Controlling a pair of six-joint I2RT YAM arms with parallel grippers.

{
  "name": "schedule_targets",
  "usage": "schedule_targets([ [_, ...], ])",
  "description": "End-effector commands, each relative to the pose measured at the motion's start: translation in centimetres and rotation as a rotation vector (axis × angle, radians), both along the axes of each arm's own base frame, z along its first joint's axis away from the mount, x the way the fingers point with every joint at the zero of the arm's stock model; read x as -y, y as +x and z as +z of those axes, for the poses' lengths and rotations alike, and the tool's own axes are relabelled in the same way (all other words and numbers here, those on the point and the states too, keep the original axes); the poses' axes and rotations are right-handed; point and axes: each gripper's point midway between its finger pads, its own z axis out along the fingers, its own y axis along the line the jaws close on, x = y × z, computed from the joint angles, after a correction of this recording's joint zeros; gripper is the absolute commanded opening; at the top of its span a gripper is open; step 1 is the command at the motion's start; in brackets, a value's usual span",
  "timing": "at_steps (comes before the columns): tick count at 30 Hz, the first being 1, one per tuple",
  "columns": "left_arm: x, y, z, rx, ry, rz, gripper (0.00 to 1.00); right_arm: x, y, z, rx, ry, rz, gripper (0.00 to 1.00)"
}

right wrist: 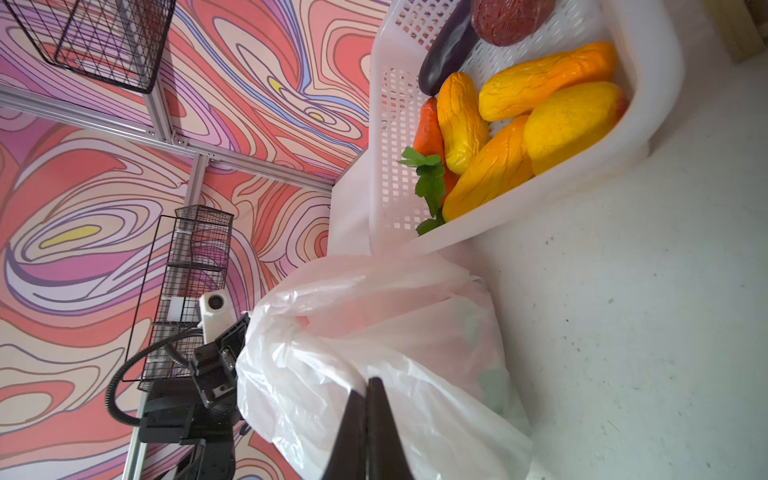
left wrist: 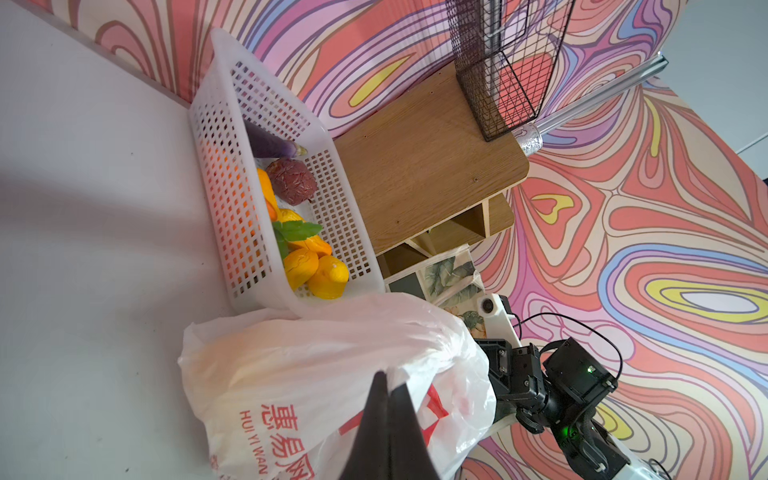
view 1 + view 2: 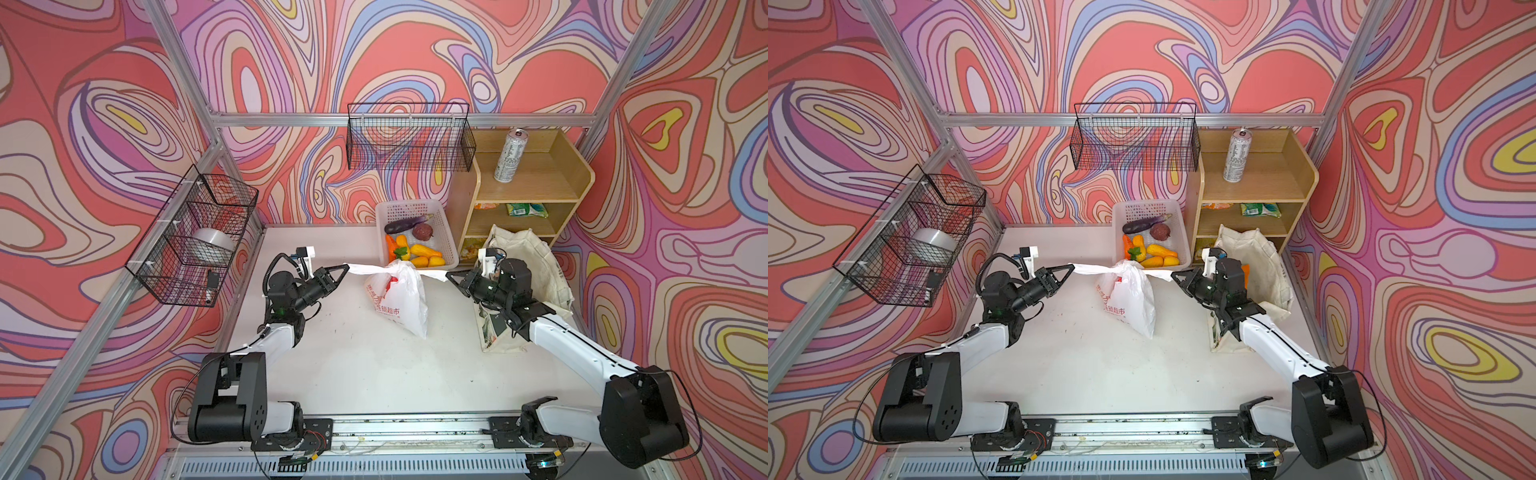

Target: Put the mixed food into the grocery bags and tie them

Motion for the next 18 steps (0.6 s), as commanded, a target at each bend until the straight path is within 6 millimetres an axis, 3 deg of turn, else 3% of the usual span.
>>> schedule_targets([
  [1, -11.1, 2.8, -0.4, 0.022, 0.003, 0.476, 0.0, 11.1, 2.8, -3.5, -0.084, -0.106, -0.466, 0.0],
  [11, -11.9, 2.4, -2.7, -0.027, 0.023, 0.506, 0.0, 10.8, 3.0, -4.4, -0.103, -0.088, -0.456, 0.0],
  [15, -11.5, 2.4, -2.4, -0.017, 0.027, 0.479, 0.0, 10.3, 3.3, -3.8, -0.083, -0.07, -0.426, 0.0],
  [18, -11.0, 2.4, -2.0, -0.006, 0.029, 0.452, 0.0, 8.7, 4.0, -2.2, -0.022, -0.057, -0.333, 0.0],
])
